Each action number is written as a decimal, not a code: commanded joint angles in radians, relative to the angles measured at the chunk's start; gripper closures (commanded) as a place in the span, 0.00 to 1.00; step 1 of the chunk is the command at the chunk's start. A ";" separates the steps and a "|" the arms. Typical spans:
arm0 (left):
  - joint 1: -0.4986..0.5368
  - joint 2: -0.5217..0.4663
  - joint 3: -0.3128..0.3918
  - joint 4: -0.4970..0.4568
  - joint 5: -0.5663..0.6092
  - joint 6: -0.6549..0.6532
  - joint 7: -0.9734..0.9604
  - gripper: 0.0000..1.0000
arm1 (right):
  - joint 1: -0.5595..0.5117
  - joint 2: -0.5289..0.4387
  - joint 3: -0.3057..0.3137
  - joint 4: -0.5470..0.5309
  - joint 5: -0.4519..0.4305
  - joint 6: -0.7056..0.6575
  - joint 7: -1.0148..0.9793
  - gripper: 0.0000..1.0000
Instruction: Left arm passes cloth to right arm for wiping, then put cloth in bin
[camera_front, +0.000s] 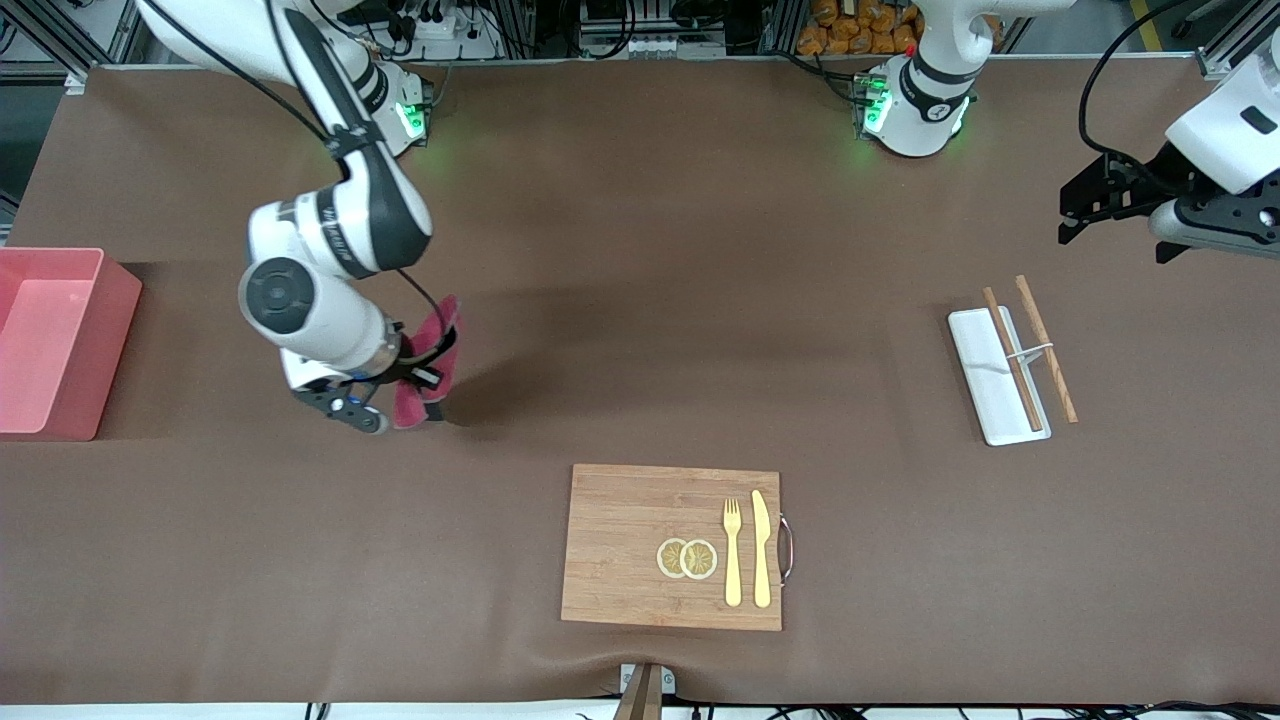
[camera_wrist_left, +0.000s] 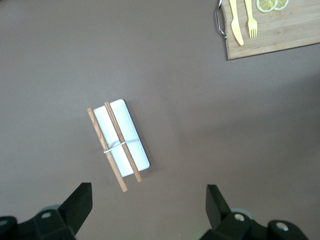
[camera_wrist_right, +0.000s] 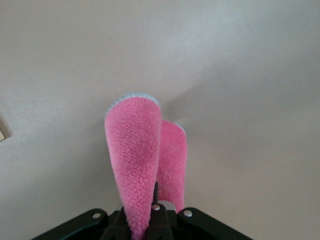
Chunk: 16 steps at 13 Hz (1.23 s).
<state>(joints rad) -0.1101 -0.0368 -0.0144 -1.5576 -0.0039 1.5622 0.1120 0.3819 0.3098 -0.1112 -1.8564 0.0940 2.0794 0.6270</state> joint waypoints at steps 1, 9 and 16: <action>-0.002 -0.008 -0.019 -0.004 0.005 0.018 -0.021 0.00 | -0.176 -0.034 0.011 -0.001 0.007 -0.027 -0.288 1.00; 0.000 -0.017 -0.022 -0.007 0.004 0.004 -0.057 0.00 | -0.678 -0.011 0.008 0.223 -0.011 -0.221 -1.218 1.00; -0.003 -0.008 -0.022 -0.007 0.005 0.004 -0.075 0.00 | -0.969 0.063 0.010 0.385 -0.170 -0.339 -1.616 1.00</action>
<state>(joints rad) -0.1110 -0.0380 -0.0335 -1.5586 -0.0039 1.5699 0.0561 -0.5076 0.2997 -0.1258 -1.4985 -0.0353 1.7156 -0.9164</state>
